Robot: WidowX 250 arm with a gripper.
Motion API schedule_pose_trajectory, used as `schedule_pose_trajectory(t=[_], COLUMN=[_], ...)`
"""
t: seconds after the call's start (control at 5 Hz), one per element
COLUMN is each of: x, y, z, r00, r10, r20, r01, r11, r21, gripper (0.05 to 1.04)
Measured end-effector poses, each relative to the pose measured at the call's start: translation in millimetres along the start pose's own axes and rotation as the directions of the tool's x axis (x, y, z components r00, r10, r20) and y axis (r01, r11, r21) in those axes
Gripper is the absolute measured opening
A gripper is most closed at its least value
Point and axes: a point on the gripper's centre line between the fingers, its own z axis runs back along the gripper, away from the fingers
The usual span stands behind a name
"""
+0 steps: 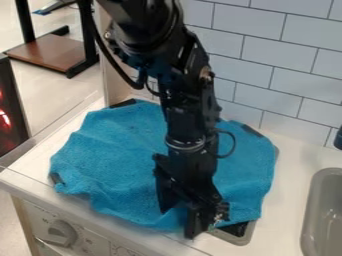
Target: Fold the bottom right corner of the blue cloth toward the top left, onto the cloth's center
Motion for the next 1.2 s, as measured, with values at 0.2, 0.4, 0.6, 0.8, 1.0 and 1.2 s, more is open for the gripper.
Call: schedule_pose_trajectory(t=[0.2, 0.4, 0.6, 0.8, 1.0, 1.2], x=[2.3, -0.3, -1.1, -1.5, -6.7, 0.6], y=[2.3, 3.6, 2.2, 6.7, 24.8, 42.9], z=[6.7, 10.1, 14.8, 19.3, 25.7, 36.1], r00=[0.999, 0.999, 0.998, 0.997, 0.995, 0.991], r10=[0.004, 0.008, -0.003, 0.004, 0.054, 0.066], r20=[0.032, 0.042, 0.057, 0.072, 0.082, 0.118], r01=[-0.004, -0.007, 0.004, -0.003, -0.055, -0.072], r11=[1.0, 1.0, 1.0, 1.0, 0.998, 0.996], r21=[-0.005, -0.009, -0.01, -0.006, 0.013, 0.045], gripper=[0.33, 0.13, 0.051, 0.049, 0.049, 0.049])
